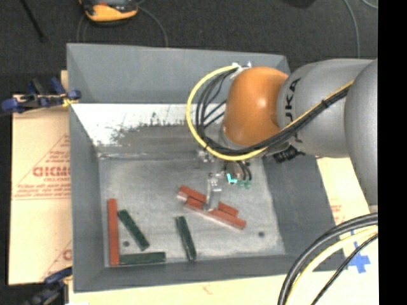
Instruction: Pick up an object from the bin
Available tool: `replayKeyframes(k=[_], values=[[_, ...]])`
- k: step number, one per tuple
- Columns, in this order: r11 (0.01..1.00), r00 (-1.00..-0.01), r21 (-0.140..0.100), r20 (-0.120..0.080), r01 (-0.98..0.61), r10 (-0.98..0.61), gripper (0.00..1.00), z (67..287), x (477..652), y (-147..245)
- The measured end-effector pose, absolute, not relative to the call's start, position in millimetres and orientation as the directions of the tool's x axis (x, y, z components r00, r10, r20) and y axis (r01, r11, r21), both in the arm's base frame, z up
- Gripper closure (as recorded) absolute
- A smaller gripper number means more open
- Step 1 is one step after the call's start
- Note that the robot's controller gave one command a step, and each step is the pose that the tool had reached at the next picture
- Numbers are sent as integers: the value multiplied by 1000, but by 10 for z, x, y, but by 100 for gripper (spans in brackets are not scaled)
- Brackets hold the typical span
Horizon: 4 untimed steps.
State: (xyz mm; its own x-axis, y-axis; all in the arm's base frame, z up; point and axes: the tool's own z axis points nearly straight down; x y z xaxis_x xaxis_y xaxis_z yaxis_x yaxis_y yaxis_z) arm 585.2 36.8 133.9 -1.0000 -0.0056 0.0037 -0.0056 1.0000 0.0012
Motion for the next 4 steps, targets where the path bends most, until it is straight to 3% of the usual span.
replayKeyframes(k=[1,2,3,4], values=[[1000,-1000,2,-4,-5,-5,0,1383,5872,369],[992,-992,2,-10,126,126,100,786,5683,247],[992,-992,2,-10,126,126,100,786,5683,247],[999,-999,-1,-5,45,45,100,2739,5365,270]])
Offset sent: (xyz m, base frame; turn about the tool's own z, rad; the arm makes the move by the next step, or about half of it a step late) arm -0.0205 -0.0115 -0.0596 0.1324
